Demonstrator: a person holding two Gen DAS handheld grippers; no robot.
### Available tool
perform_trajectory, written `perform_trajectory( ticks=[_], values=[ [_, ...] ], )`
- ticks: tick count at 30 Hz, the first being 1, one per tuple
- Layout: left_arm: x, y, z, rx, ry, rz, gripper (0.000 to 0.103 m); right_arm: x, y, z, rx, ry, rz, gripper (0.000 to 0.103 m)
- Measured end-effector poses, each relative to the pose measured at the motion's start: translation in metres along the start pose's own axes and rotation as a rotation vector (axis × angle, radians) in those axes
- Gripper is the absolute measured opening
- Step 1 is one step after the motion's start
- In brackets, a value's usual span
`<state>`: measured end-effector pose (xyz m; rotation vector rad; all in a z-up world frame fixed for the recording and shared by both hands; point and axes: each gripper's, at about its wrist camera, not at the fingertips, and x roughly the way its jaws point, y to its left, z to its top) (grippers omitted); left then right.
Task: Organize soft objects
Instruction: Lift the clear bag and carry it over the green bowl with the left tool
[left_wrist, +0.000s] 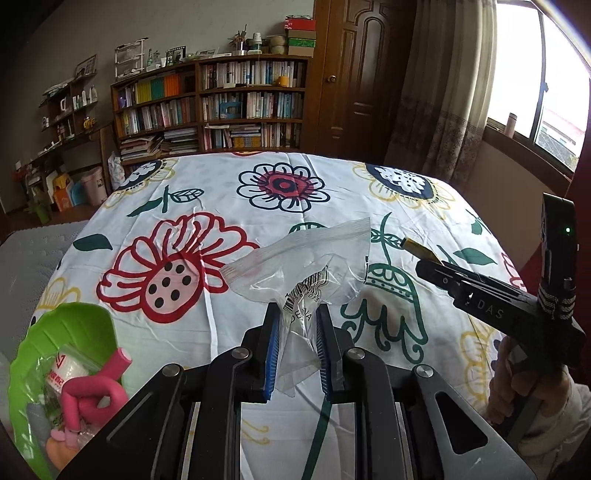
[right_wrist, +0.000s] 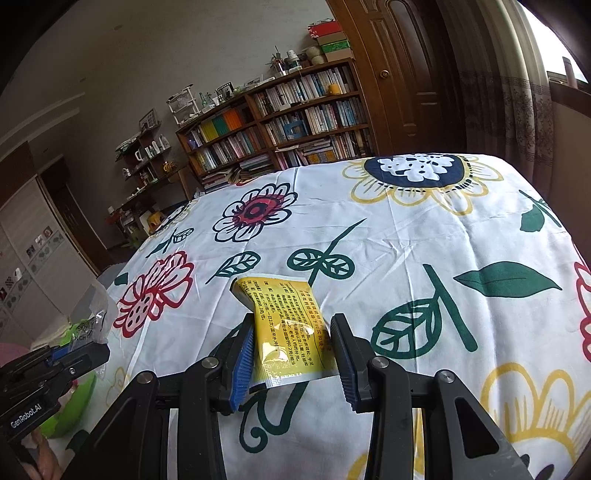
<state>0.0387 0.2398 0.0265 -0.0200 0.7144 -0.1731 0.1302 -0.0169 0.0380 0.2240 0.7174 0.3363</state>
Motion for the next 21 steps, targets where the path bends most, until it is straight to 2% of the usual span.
perform_trajectory(
  ticks=[15,21],
  values=[
    [-0.026,0.022,-0.038,-0.039,0.022,-0.04,0.019,-0.042,0.042,-0.049,0.005,0.005,0.043,0.042],
    [-0.037,0.034,-0.048,-0.04,0.006,-0.022,0.019,-0.051,0.055,-0.066,0.036,0.006,0.06,0.042]
  ],
)
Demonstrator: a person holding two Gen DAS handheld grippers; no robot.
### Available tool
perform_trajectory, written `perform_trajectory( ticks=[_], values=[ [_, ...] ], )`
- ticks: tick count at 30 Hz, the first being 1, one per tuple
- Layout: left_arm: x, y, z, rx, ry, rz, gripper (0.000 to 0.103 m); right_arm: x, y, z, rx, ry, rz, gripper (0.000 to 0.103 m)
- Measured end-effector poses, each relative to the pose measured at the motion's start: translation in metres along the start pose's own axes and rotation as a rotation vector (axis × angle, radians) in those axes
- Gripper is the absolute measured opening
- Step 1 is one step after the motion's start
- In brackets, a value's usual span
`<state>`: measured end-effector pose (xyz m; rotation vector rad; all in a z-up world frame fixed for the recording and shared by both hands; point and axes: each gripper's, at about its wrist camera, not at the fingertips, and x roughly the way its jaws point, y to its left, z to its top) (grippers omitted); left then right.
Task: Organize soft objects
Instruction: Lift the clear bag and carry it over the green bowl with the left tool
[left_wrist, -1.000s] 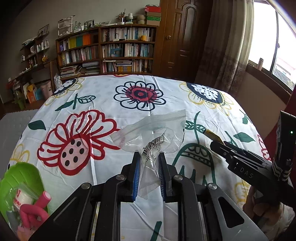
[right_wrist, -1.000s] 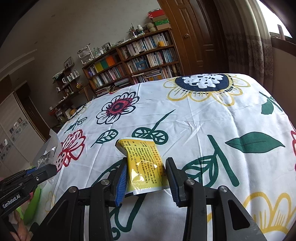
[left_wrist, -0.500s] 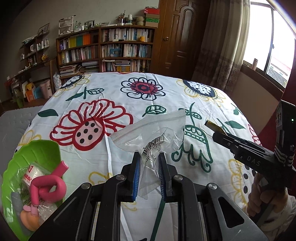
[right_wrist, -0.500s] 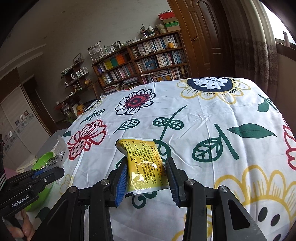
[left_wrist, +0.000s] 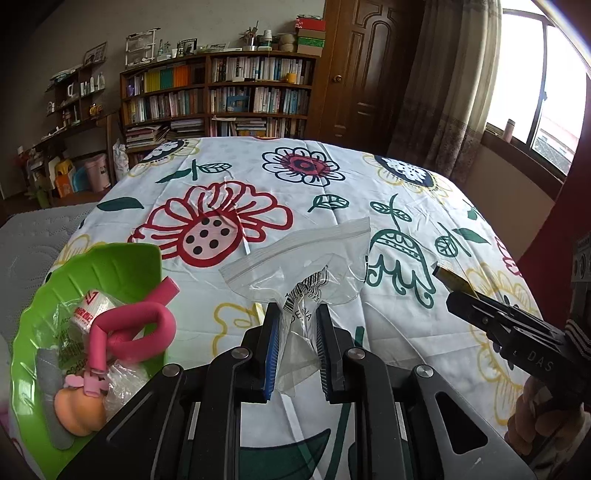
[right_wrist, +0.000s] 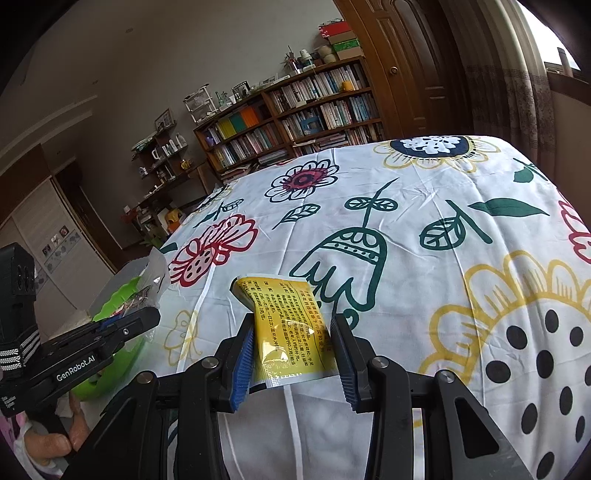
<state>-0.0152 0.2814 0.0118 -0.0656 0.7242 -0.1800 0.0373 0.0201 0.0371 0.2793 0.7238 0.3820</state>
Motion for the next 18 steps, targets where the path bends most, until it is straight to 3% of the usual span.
perform_trajectory(
  ticks=[18],
  values=[
    [-0.043,0.047,-0.016,-0.042,-0.061,0.0,0.019,-0.003,0.036,-0.022,0.006,-0.007,0.004,0.042]
  ],
)
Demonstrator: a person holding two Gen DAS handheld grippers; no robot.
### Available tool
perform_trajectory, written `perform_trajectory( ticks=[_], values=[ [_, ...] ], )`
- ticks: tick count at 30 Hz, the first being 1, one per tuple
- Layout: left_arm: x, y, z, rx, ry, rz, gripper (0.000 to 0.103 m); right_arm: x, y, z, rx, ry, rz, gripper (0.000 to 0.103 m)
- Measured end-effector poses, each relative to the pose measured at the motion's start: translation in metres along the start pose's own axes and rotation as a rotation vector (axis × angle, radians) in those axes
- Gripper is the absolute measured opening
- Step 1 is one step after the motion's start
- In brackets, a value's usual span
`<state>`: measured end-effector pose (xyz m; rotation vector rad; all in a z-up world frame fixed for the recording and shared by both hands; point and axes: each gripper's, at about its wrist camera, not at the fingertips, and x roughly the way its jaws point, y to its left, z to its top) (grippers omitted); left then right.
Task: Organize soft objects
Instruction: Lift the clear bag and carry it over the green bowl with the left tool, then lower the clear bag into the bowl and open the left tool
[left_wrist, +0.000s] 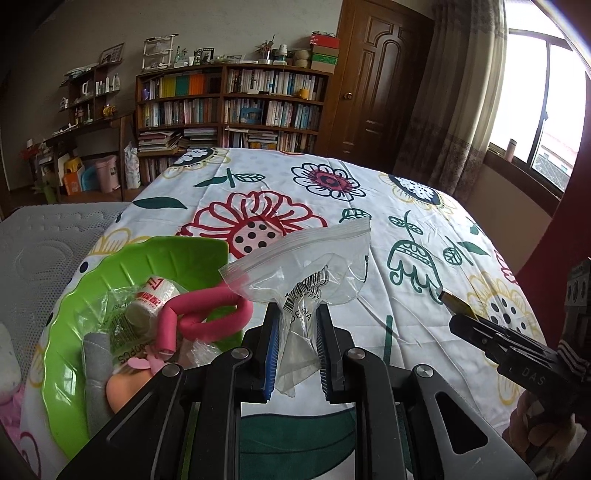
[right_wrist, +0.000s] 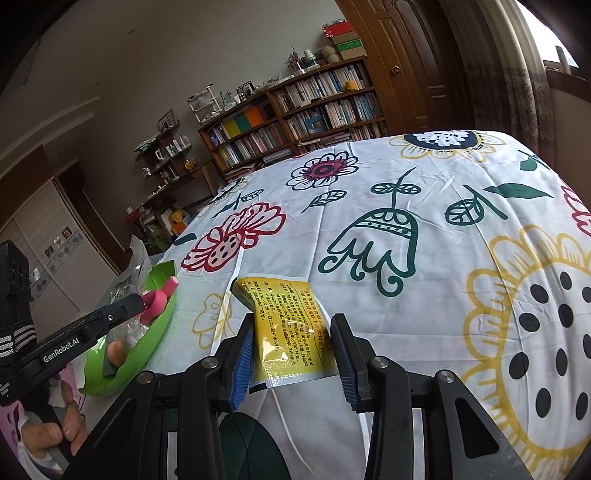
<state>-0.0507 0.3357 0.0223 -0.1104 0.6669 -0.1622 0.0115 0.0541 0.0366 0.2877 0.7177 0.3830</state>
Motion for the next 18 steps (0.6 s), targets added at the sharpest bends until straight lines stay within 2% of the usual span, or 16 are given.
perform_trajectory(
  ticks=[10,18],
  values=[
    [-0.019,0.033,-0.003,-0.042,-0.029,0.042,0.019,0.006,0.022,-0.001,-0.032,0.007,0.033,0.042],
    [-0.032,0.06,-0.009,-0.06,-0.052,0.119,0.019,0.008,0.043,0.0,-0.07,0.01,0.064,0.042]
  ],
)
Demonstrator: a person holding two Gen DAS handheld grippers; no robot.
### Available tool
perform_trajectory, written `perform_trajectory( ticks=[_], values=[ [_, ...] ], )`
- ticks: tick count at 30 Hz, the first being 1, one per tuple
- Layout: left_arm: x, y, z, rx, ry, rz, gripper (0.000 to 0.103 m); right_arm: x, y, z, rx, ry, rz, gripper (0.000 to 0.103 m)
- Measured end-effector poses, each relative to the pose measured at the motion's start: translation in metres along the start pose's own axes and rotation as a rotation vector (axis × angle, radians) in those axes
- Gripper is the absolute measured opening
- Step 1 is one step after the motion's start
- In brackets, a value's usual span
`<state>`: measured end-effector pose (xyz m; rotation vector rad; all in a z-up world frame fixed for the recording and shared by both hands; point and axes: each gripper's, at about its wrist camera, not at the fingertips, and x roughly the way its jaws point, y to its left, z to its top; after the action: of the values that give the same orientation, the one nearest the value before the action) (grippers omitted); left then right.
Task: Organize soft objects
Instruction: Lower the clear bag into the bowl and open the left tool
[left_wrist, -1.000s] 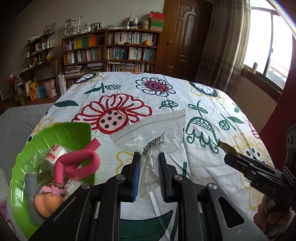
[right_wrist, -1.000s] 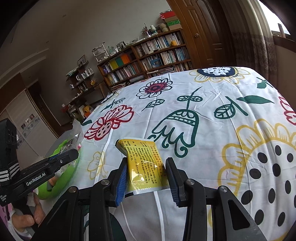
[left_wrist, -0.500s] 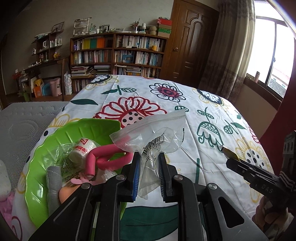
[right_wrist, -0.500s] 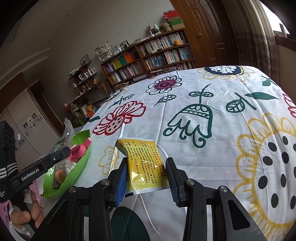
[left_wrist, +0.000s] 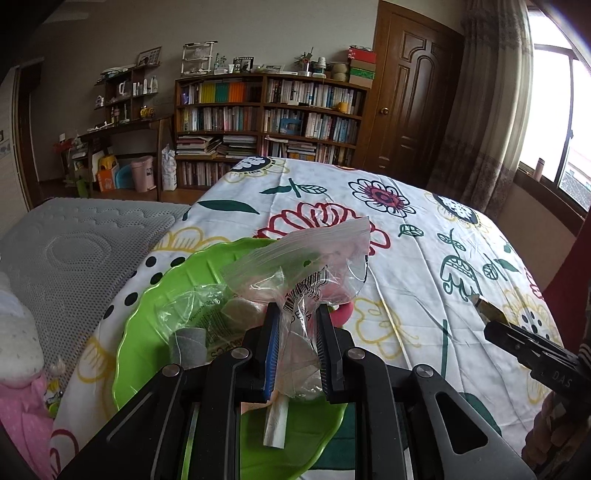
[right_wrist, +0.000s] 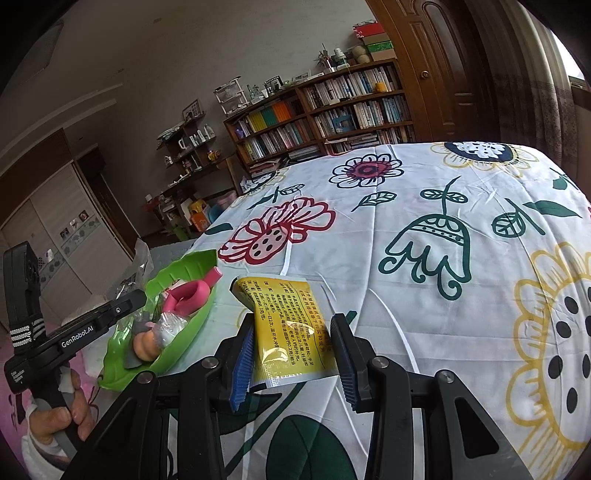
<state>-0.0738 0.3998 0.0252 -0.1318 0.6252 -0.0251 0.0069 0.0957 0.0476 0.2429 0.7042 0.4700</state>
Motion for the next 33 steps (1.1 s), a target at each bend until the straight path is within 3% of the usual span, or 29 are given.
perform_trajectory(
  ticks=[24,26,28,33],
  values=[
    [-0.003,0.043,-0.01,-0.051,0.028,0.065,0.026,0.023,0.055,0.006,-0.097,0.023,0.087,0.042],
    [-0.003,0.046,-0.011,-0.052,0.038,0.065,0.036,0.025,0.059,0.006,-0.105,0.025,0.093,0.042],
    [-0.003,0.049,-0.012,-0.061,0.045,0.072,0.069,0.027,0.063,0.006,-0.114,0.027,0.1,0.042],
    [-0.009,0.055,-0.015,-0.073,0.024,0.091,0.073,0.032,0.071,0.006,-0.13,0.037,0.117,0.042]
  ],
)
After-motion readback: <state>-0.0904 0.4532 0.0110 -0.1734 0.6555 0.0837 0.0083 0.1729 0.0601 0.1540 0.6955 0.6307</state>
